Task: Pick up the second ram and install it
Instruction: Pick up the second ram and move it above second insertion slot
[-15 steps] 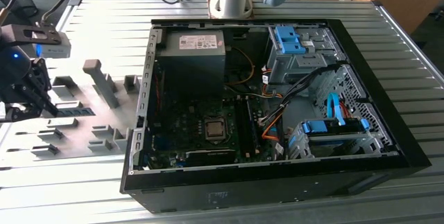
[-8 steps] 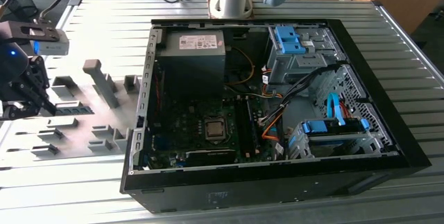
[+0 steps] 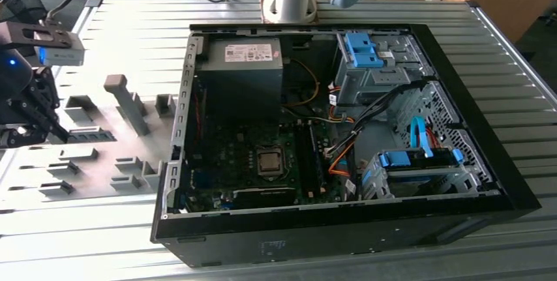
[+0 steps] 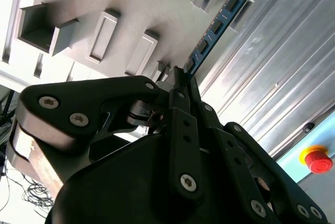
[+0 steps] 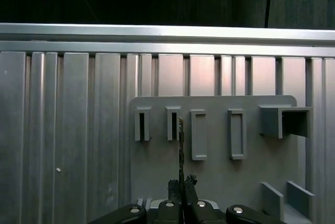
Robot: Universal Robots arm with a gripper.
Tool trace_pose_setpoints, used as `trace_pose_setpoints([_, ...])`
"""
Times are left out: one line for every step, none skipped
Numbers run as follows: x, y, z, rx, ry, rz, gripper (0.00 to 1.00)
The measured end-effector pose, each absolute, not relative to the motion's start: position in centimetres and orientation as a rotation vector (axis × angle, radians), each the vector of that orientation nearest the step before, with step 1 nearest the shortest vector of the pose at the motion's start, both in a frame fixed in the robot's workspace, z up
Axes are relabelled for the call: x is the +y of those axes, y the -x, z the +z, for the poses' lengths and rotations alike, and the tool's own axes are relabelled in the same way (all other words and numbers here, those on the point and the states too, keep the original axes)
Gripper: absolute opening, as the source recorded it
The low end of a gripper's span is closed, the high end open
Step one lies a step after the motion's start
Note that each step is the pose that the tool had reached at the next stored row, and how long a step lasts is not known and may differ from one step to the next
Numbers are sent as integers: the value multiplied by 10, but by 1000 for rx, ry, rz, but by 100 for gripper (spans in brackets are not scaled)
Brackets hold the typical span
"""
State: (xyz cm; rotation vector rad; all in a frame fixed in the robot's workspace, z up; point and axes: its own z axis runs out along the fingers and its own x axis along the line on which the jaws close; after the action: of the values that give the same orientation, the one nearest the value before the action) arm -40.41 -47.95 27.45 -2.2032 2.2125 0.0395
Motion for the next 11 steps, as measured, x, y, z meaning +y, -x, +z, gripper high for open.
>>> trace_pose_setpoints([-479,404,275,2213,2203,40,14])
trace_pose_setpoints([-479,404,276,2213,2203,40,14])
trace_pose_setpoints([-479,404,276,2213,2203,40,14])
trace_pose_setpoints([-479,404,277,2213,2203,40,14])
trace_pose_setpoints([-479,404,277,2212,2203,40,14])
trace_pose_setpoints([-479,404,278,2213,2203,40,14])
trace_pose_setpoints([-479,404,279,2213,2203,40,14])
trace_pose_setpoints([-479,404,279,2213,2203,40,14])
trace_pose_setpoints([-480,404,280,2213,2203,40,14])
trace_pose_setpoints([-479,404,280,2213,2203,40,14])
trace_pose_setpoints([-479,404,281,2213,2203,40,14])
